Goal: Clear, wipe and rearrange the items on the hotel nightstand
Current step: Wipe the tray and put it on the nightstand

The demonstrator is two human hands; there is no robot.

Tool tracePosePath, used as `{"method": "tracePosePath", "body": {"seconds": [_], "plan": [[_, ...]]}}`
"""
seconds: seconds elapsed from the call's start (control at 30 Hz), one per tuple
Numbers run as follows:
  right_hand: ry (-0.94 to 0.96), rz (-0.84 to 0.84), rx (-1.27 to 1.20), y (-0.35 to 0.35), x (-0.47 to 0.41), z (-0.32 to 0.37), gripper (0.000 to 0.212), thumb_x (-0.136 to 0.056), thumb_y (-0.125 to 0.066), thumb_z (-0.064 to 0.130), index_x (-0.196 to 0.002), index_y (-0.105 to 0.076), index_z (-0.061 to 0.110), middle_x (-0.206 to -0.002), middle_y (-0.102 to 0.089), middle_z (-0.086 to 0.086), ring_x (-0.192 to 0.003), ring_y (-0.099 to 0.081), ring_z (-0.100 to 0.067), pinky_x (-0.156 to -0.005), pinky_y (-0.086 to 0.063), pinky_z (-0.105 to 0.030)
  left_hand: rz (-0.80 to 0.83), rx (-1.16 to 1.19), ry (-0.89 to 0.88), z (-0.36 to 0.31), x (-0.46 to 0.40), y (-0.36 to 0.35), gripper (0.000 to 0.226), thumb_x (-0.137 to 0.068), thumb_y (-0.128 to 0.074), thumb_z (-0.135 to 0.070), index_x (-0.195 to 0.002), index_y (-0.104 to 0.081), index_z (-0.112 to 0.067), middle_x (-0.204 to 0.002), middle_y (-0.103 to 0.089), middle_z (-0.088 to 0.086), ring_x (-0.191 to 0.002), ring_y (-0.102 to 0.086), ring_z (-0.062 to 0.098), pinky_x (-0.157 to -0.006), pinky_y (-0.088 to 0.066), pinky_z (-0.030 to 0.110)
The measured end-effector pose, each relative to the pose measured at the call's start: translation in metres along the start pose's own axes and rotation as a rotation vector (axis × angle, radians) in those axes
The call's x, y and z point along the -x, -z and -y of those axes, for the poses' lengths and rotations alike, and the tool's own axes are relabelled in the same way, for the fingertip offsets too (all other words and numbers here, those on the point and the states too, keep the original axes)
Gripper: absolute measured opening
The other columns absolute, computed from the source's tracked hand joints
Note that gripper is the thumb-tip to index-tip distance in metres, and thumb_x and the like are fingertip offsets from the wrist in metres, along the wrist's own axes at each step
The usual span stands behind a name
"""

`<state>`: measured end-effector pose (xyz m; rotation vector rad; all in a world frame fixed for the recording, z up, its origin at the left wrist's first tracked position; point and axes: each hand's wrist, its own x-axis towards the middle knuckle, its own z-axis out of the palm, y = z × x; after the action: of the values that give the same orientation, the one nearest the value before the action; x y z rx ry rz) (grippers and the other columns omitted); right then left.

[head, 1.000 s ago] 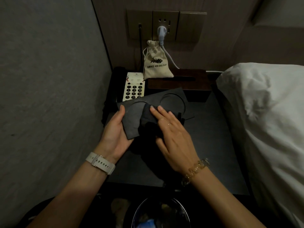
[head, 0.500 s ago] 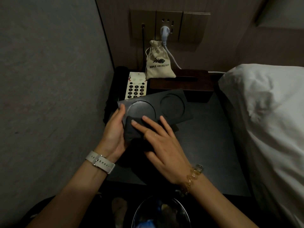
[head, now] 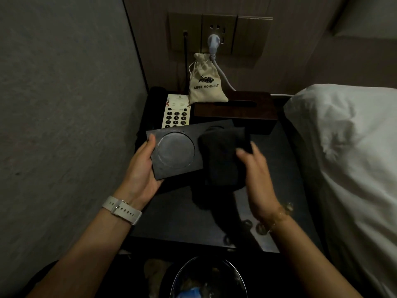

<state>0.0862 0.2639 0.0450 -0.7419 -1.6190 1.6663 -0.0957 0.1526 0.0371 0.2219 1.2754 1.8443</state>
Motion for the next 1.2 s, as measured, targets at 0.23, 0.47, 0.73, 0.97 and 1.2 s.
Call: {"method": "tracePosePath", "body": {"seconds": [0.23,0.47,0.73,0.97,1.2], "plan": [[0.115,-0.293,0.060,0.031,-0.013,0.006,0.037,-0.096,-0.043,0.032,-0.132,-0.051,0.036,-0.131,-0.057,0.017,-0.119,-0.053,0.004,-0.105,-0.042,-0.027,-0.031,0.000,-0.001,-0.002,0.003,-0.003,0.043,-0.102,-0.039,-0.040,-0.128,-0.059,-0.013,-0.122,-0.069,0.006,-0.112,-0.066,0.019,-0.085,-0.058,0.031],[0.404,0.063,0.947,0.002,0.000,-0.013,0.063,-0.092,-0.049,0.015,-0.151,-0.027,0.011,-0.157,-0.027,-0.001,-0.148,-0.017,-0.010,-0.123,-0.014,-0.037,0.022,0.044,0.082,0.002,0.013,-0.014,0.044,-0.102,-0.039,-0.038,-0.136,-0.054,-0.014,-0.130,-0.064,0.008,-0.121,-0.060,0.023,-0.102,-0.049,0.041],[0.487,0.236,0.972,-0.008,0.008,-0.007,0.063,-0.087,-0.038,0.023,-0.150,-0.033,0.016,-0.153,-0.030,0.009,-0.145,-0.015,0.002,-0.122,-0.004,-0.023,-0.018,0.086,0.055,-0.007,0.010,-0.006,0.049,-0.103,-0.035,-0.041,-0.139,-0.051,-0.012,-0.134,-0.061,0.011,-0.124,-0.057,0.024,-0.106,-0.044,0.042],[0.273,-0.073,0.756,0.005,0.000,-0.016,0.041,-0.094,-0.039,0.018,-0.134,-0.046,0.022,-0.131,-0.057,0.007,-0.123,-0.049,0.000,-0.104,-0.041,-0.030,-0.070,0.036,0.013,-0.008,0.006,-0.002,0.042,-0.103,-0.040,-0.036,-0.134,-0.054,-0.011,-0.126,-0.066,0.009,-0.115,-0.064,0.023,-0.095,-0.053,0.039],[-0.468,-0.142,-0.689,0.028,-0.015,-0.006,0.047,-0.098,-0.046,0.032,-0.142,-0.047,0.014,-0.134,-0.059,-0.014,-0.118,-0.062,-0.027,-0.097,-0.052,-0.040,-0.007,0.028,0.142,0.002,0.010,-0.006,0.036,-0.100,-0.049,-0.031,-0.132,-0.057,-0.016,-0.125,-0.067,0.007,-0.111,-0.066,0.022,-0.072,-0.061,0.032]]}}
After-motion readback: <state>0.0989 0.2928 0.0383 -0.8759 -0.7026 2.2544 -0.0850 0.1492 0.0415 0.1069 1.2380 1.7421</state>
